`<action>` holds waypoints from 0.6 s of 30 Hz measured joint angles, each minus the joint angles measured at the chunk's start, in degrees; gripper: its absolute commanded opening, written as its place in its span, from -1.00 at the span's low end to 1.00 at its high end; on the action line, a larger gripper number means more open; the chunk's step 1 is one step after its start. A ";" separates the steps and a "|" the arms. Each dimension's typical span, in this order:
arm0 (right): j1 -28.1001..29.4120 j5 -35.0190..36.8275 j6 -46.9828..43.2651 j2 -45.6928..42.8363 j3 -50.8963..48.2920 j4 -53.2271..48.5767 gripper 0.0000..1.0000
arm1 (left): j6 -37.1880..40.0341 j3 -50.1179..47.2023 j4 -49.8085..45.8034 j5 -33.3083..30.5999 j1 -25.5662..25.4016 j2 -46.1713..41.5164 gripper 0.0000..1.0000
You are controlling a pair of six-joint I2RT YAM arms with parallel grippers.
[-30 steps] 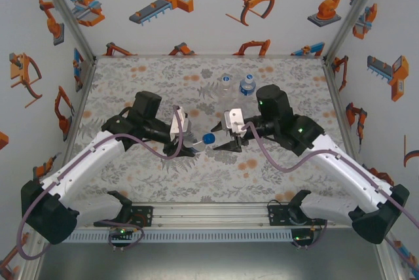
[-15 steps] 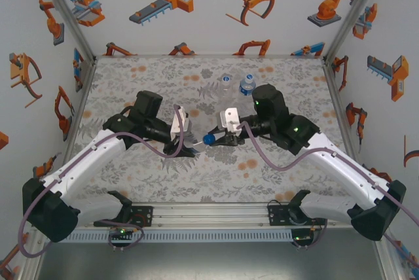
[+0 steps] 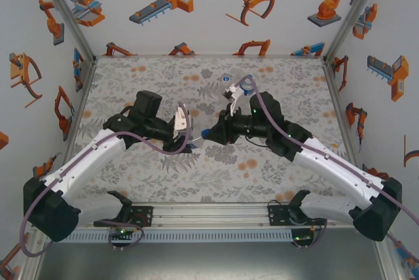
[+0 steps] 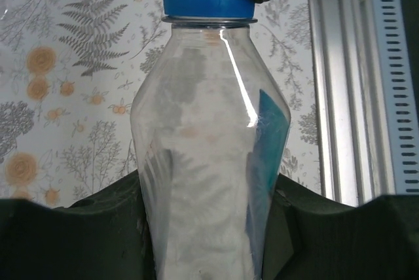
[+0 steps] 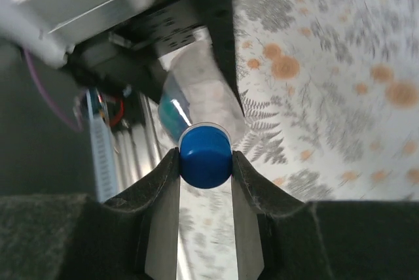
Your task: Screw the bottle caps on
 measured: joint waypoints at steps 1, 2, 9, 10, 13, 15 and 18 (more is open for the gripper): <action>0.04 2.69 6.27 0.17 -0.22 0.26 -1.00 | -0.61 -0.15 0.96 -1.05 0.00 0.00 -0.97; 0.07 4.83 11.61 0.33 -0.57 0.79 -1.00 | -1.22 -0.35 2.03 -1.99 0.02 0.00 -0.91; 0.09 12.94 33.03 3.08 -0.15 -0.50 -1.00 | -3.45 -2.05 6.29 -6.56 0.26 0.00 0.67; 0.09 13.29 33.66 3.72 0.66 -1.51 -1.00 | -3.67 -2.10 7.30 -6.51 -0.04 -0.02 0.98; -0.76 13.49 32.89 5.46 3.93 -6.49 -1.00 | -4.55 -2.10 9.25 -6.71 -0.46 -0.50 0.94; -2.43 13.77 30.38 6.62 6.45 -10.23 -1.00 | -4.59 -2.10 9.84 -7.30 -0.44 -0.94 0.94; -5.57 15.65 24.22 9.16 11.30 -17.11 -1.00 | -4.94 -2.10 10.45 -8.52 -0.44 -1.68 0.94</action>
